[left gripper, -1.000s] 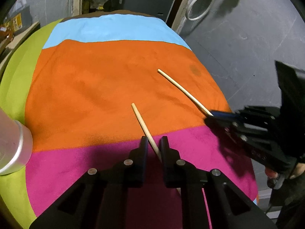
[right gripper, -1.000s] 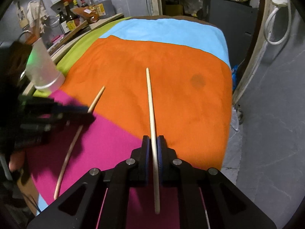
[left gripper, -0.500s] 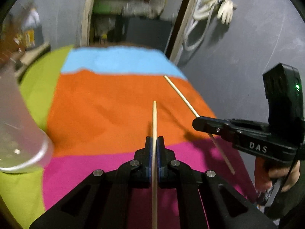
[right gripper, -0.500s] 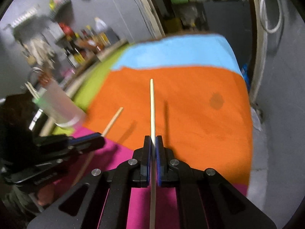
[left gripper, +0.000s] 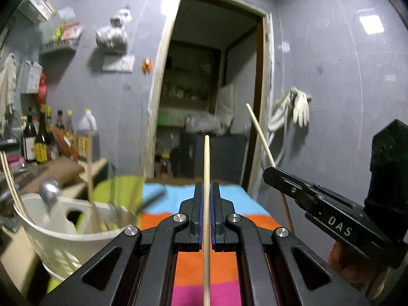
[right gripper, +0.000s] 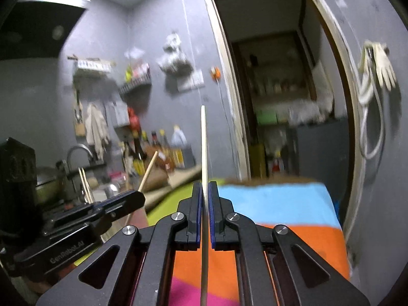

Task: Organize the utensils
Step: 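Lift both chopsticks upright and carry them over the white basket, then lower the chopstick into the basket with the left tool while the right tool lowers its chopstick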

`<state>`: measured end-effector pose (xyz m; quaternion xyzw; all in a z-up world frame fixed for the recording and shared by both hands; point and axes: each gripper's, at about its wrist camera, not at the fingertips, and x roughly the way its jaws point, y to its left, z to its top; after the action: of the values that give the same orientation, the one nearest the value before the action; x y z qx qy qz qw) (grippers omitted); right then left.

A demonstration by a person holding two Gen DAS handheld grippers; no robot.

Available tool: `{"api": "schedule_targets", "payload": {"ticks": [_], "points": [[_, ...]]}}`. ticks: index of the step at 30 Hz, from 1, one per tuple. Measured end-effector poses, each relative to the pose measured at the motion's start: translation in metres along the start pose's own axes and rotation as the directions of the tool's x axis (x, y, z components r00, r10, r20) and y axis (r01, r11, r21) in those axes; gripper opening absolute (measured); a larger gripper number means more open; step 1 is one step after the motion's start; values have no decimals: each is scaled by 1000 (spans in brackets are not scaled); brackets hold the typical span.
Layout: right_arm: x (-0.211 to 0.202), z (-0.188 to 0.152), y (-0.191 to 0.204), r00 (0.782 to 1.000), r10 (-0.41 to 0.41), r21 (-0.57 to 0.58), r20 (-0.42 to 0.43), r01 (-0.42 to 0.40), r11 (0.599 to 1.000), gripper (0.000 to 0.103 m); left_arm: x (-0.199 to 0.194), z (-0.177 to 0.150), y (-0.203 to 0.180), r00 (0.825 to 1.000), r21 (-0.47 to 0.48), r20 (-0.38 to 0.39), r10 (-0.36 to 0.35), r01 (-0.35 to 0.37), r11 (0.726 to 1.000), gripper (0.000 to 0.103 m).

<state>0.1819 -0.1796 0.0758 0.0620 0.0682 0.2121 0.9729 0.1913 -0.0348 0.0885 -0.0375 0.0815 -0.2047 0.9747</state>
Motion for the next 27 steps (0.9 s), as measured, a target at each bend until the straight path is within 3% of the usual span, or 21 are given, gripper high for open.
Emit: {"api": "schedule_targets", "payload": {"ticks": [7,13,19,27], "points": [[22,30,35,986,69,21,151,-73,997,3,-24,41,59,991,-91,124,45,-33,995,2],[50,42,57,965,100,80,243,-123,989,3,-42,66,127,980,-175,197,40,-5,985,2],[82,41,75,955,104,149,278,-150,977,3,-50,69,165,952,-196,265,151,-100,975,2],[108,23,88,951,86,159,296,-138,978,3,-49,55,205,919,-281,273,283,-205,938,2]]}}
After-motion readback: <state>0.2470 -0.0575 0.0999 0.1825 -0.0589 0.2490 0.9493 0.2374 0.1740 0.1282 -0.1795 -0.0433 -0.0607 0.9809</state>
